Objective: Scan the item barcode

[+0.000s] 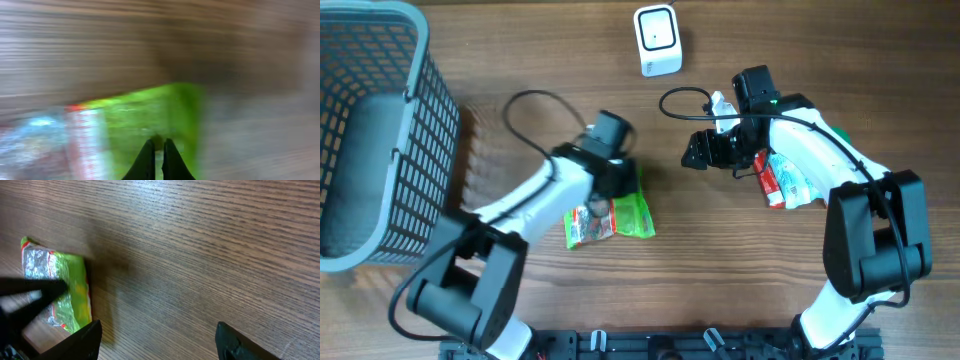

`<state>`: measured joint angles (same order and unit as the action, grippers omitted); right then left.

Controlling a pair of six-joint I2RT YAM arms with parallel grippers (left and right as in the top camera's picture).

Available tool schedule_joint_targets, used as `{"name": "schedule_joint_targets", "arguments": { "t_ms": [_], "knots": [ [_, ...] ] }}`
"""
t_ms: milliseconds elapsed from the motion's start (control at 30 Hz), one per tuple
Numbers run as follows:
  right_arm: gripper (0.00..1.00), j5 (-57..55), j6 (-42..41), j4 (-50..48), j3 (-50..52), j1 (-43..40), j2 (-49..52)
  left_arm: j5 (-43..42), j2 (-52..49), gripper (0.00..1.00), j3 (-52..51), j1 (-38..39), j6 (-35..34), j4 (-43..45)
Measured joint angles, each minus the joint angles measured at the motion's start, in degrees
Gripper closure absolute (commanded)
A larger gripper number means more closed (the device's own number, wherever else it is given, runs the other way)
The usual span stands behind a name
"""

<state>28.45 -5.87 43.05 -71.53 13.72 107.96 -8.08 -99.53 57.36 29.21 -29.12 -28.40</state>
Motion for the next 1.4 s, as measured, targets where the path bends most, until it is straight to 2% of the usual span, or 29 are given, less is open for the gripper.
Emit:
{"name": "schedule_joint_targets", "arguments": {
  "t_ms": [100,233,400,600,800,1100,1400],
  "knots": [
    [0.27,0.0,0.0,0.0,0.0,0.0,0.0,0.0,0.0,0.96,1.0,3.5,-0.4,-1.0],
    [0.26,0.0,0.0,0.0,0.0,0.0,0.0,2.1,0.0,0.96,7.1,2.9,-0.7,-11.0],
    [0.25,0.0,0.0,0.1,0.0,0.0,0.0,5.7,1.9,0.96,14.8,-1.7,-0.9,-23.3],
    [0.25,0.0,0.2,0.2,0.0,0.0,0.0,9.0,2.7,0.96,14.9,-10.3,-1.0,-33.7],
    [0.25,0.0,0.2,0.2,0.0,0.0,0.0,10.4,2.7,0.96,9.2,-15.5,-1.1,-32.2],
    [0.24,0.0,0.2,0.2,0.0,0.0,0.0,9.9,2.7,0.96,-0.7,-15.8,-1.2,-28.7],
    [0.23,0.0,0.2,0.7,0.0,0.0,0.0,1.5,2.8,0.96,-7.2,-14.6,-2.2,-17.4]
  ]
}}
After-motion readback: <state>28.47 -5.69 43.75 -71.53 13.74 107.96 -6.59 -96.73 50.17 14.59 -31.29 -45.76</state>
